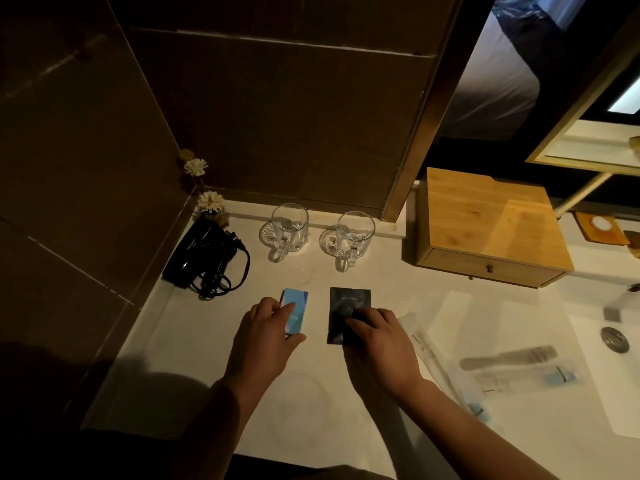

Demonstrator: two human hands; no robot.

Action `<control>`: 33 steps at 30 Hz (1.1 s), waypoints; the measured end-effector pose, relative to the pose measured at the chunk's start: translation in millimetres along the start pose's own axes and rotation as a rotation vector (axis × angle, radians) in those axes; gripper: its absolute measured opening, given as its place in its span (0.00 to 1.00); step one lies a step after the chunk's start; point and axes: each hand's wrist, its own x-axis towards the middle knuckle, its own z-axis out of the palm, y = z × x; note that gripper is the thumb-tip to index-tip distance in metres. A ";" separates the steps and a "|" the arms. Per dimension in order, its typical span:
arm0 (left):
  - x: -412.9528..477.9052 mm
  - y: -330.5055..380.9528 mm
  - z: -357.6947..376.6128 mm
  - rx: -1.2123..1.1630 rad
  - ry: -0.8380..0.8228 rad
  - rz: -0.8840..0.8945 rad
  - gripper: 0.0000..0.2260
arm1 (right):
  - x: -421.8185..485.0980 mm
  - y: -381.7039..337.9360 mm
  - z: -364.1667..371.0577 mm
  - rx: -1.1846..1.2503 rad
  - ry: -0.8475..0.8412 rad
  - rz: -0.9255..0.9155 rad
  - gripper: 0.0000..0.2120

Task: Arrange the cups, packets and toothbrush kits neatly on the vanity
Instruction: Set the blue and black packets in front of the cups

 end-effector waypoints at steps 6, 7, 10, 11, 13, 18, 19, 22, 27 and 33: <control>24.8 -5.8 -4.9 -0.015 0.003 -0.035 0.30 | 26.7 -0.2 3.6 0.004 -0.008 0.034 0.19; 28.8 -6.5 -6.0 -0.020 0.000 -0.041 0.30 | 30.1 -0.2 4.7 0.006 0.002 0.033 0.19; 38.7 -10.4 -8.3 -0.033 -0.019 -0.048 0.31 | 36.4 -1.9 8.4 0.004 0.014 0.039 0.18; 41.2 -12.3 -9.1 -0.033 -0.034 -0.046 0.31 | 37.7 -2.3 9.9 0.003 0.014 0.044 0.18; 45.4 -17.1 -9.5 -0.028 -0.049 -0.020 0.31 | 39.4 -3.0 12.7 0.011 0.021 0.061 0.18; 56.1 -24.8 -9.9 -0.044 -0.039 0.015 0.29 | 43.4 -5.2 15.0 0.017 0.035 0.075 0.18; 57.7 -25.3 -10.2 -0.043 -0.039 0.018 0.28 | 44.0 -5.7 15.0 0.018 0.035 0.080 0.19; 60.3 -28.0 -10.7 -0.062 -0.043 0.029 0.28 | 44.5 -6.9 14.6 0.024 0.034 0.088 0.19; 61.7 -33.2 -8.9 -0.092 -0.030 0.042 0.26 | 45.7 -6.8 12.9 0.056 0.041 0.114 0.19; 61.7 -34.7 -8.6 -0.139 -0.015 0.035 0.25 | 46.2 -7.9 15.3 0.060 0.056 0.128 0.19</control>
